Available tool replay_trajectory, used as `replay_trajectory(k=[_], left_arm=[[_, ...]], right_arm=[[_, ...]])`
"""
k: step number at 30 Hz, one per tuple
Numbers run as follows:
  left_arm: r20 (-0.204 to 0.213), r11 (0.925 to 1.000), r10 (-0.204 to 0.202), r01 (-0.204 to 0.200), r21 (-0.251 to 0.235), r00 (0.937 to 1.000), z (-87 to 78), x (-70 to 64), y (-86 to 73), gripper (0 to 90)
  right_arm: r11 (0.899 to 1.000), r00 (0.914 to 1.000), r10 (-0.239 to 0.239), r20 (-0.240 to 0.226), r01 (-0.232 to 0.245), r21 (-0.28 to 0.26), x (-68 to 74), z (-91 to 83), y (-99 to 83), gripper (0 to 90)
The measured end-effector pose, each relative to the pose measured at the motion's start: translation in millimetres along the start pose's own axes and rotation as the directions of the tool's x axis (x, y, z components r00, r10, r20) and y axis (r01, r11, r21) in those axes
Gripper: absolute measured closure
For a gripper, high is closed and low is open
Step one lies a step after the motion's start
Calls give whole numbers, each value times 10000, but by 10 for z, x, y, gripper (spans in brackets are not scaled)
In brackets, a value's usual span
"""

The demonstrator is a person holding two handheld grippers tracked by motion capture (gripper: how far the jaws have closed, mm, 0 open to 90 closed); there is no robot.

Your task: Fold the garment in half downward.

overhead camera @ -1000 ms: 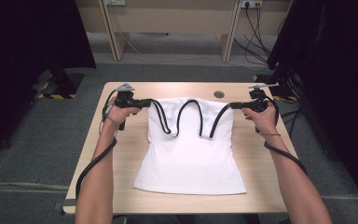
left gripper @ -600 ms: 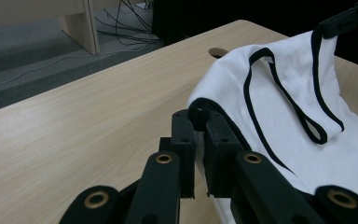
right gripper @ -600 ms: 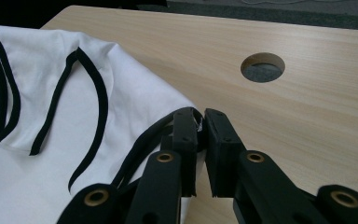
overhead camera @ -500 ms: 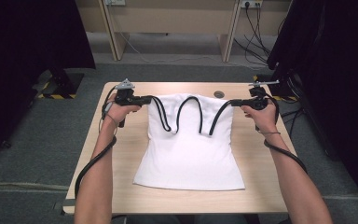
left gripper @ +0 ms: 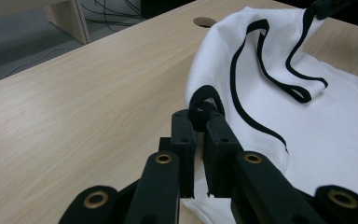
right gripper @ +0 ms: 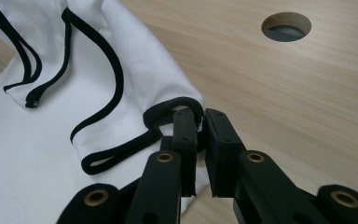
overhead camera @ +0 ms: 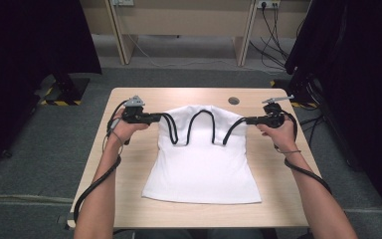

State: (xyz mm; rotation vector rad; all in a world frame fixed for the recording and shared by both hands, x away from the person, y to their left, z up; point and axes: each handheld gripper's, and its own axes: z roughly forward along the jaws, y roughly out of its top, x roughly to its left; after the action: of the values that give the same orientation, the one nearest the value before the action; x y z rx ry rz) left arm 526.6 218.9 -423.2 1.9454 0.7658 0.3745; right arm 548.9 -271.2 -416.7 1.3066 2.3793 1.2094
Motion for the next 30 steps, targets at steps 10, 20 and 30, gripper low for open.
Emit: replay_trajectory(k=[10, 20, 30], left_arm=[[-142, 9958, 668, -658, 633, 9977, -63, -149, -153, 829], [-400, 9839, 1287, -1225, 1301, 9909, -104, -266, -295, 828], [-624, 9758, 1801, -1703, 1368, 9817, -146, -390, -296, 831]], right_arm=[[9972, 9982, -587, -80, 591, 468, 83, -29, -168, 837], [9899, 9943, -1061, -108, 1067, 928, 144, 2, -347, 836], [9875, 9892, -1459, -141, 1464, 578, 276, -113, -392, 837]])
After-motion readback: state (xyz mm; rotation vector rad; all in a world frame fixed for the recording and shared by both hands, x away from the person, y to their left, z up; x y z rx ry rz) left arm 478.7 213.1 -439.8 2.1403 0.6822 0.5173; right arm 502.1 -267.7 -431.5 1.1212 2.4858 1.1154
